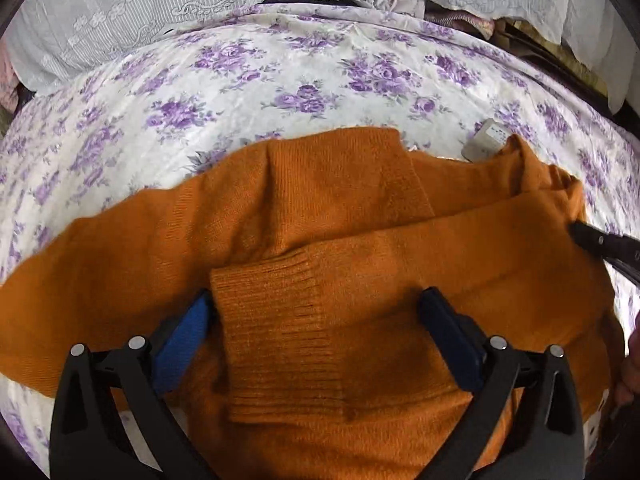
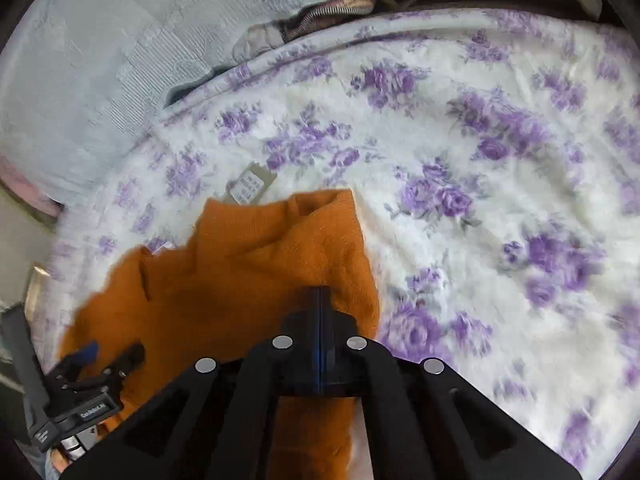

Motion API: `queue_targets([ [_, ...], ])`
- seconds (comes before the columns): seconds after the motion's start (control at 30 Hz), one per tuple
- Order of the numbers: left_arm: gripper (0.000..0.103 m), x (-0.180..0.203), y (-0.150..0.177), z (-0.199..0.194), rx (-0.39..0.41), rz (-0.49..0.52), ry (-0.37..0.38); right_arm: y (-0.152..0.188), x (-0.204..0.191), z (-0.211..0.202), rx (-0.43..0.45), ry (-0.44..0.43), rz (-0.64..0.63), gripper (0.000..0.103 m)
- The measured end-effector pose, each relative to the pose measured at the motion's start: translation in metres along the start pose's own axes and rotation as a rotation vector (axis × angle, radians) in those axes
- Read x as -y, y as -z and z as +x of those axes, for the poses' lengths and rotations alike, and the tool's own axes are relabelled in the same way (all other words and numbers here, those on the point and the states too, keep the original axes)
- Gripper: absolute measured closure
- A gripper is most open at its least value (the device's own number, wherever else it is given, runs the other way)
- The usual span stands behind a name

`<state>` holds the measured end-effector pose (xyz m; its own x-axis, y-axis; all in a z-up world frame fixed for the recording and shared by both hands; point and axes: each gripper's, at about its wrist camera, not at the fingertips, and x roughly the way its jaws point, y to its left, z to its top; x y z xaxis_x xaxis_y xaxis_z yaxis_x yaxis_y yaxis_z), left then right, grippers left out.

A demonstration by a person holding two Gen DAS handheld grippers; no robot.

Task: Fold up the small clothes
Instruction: 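Grasp the other sleeve cuff with the left gripper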

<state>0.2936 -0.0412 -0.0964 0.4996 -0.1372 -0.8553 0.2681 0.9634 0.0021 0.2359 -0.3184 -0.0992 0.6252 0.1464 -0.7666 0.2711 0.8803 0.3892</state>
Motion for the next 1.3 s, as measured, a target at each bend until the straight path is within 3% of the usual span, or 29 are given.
queue_targets([
  [0.07,0.004,0.001,-0.002,-0.012,0.022,0.001,-0.001,0.001,-0.004,-0.014,0.045,0.079,-0.020,0.103],
  [0.1,0.004,0.002,-0.003,-0.017,0.039,0.009,-0.001,0.004,-0.009,-0.027,0.090,0.108,-0.043,0.098],
  [0.2,0.004,0.010,0.001,-0.023,0.046,0.052,0.006,0.020,-0.024,-0.054,0.114,0.045,-0.115,0.098],
  [0.3,0.004,0.015,0.011,0.000,0.001,0.083,-0.026,0.046,-0.030,-0.040,0.001,0.060,-0.194,0.098],
  [0.33,0.004,0.011,0.015,-0.003,0.042,0.058,-0.008,0.054,-0.023,-0.028,-0.027,0.067,-0.199,0.101],
  [0.47,0.004,0.000,0.014,-0.015,0.029,0.009,0.018,0.057,-0.023,-0.048,0.053,0.100,-0.195,0.100],
  [0.57,0.004,-0.010,0.017,-0.026,0.064,-0.007,0.014,0.057,-0.042,-0.066,0.108,0.050,-0.233,0.097],
  [0.63,0.004,-0.015,0.019,-0.012,0.021,-0.012,-0.039,0.057,-0.044,-0.056,0.086,0.053,-0.231,0.084],
  [0.67,0.004,-0.019,0.020,-0.003,-0.010,-0.023,-0.020,0.058,-0.039,-0.039,0.036,0.070,-0.210,0.072],
  [0.7,0.004,-0.027,0.022,-0.006,0.004,-0.066,0.019,0.060,-0.034,-0.021,-0.009,0.066,-0.196,0.073],
  [0.73,0.004,-0.031,0.023,-0.010,0.002,-0.080,0.020,0.062,-0.036,-0.024,0.048,0.065,-0.214,0.074],
  [0.83,0.004,-0.052,0.032,-0.031,0.015,-0.124,0.030,0.070,-0.041,-0.046,0.090,0.076,-0.224,0.074],
  [0.97,0.004,-0.104,0.058,-0.060,0.047,-0.240,0.005,0.092,-0.035,-0.095,0.186,0.014,-0.199,0.066],
  [1.1,0.004,-0.169,0.088,-0.080,0.070,-0.439,-0.049,0.104,-0.038,-0.120,0.210,-0.031,-0.170,0.064],
  [1.2,0.004,-0.222,0.106,-0.074,0.040,-0.639,0.016,0.110,-0.047,-0.132,0.218,-0.071,-0.172,0.057],
  [1.3,0.005,-0.249,0.106,-0.065,0.063,-0.763,0.088,0.115,-0.058,-0.140,0.222,-0.103,-0.184,0.054],
])
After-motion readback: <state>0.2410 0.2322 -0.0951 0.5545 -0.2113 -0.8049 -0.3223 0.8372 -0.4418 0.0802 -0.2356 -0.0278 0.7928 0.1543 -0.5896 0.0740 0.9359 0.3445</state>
